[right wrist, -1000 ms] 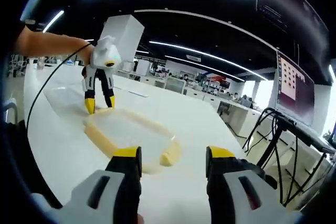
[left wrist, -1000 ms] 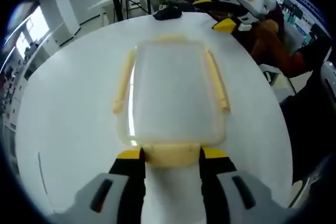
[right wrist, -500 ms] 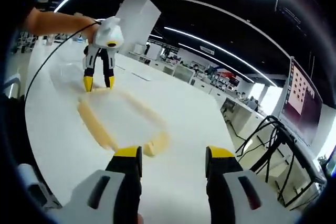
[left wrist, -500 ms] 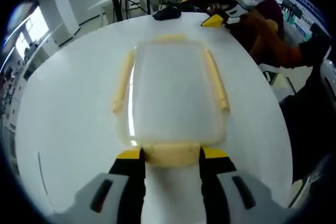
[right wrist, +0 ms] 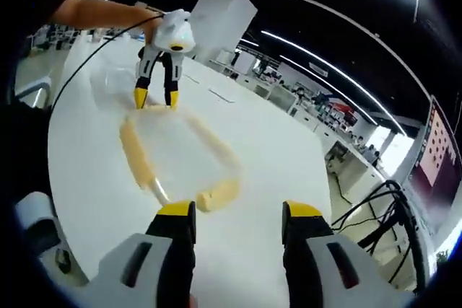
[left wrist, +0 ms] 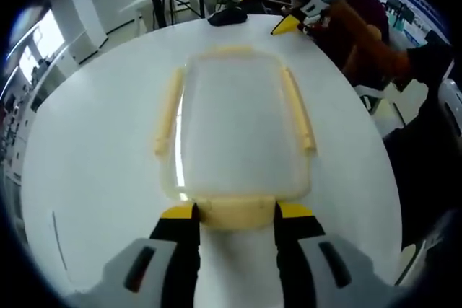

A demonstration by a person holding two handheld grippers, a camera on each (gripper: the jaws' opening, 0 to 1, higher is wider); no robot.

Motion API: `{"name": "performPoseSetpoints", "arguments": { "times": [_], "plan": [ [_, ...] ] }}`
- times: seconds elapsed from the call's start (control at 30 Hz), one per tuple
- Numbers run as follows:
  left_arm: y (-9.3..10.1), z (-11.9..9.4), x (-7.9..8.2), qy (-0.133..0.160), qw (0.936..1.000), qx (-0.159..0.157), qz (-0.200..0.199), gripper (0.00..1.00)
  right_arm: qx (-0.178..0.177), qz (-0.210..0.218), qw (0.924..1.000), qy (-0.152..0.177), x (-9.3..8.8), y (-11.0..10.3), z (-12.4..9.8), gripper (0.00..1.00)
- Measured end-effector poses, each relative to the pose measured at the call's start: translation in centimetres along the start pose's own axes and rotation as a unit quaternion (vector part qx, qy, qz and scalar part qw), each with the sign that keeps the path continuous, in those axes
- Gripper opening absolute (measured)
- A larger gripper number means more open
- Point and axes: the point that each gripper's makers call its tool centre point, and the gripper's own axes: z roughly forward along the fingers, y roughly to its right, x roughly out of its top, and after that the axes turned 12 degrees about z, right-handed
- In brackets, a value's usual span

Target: Snap each plastic latch of the storage box into its locked position after aligning the lid with the box until every specified latch is closed and the lid sits flush.

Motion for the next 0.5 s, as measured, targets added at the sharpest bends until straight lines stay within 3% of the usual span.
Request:
{"name": "performPoseSetpoints", "arguments": {
  "times": [0.07,0.5],
  "plan": [
    [0.02,0.00,0.00,0.000,1.0000,0.000,0.000,0.39,0.018,-0.025,0.9995,-0.008,-0.25,-0.44,0.42,0.47],
    [0.10,0.06,0.04,0.002,1.0000,0.000,-0.001,0.39,0.075,-0.041,0.9962,-0.017,0.17,-0.02,1.11,0.47]
  ]
}}
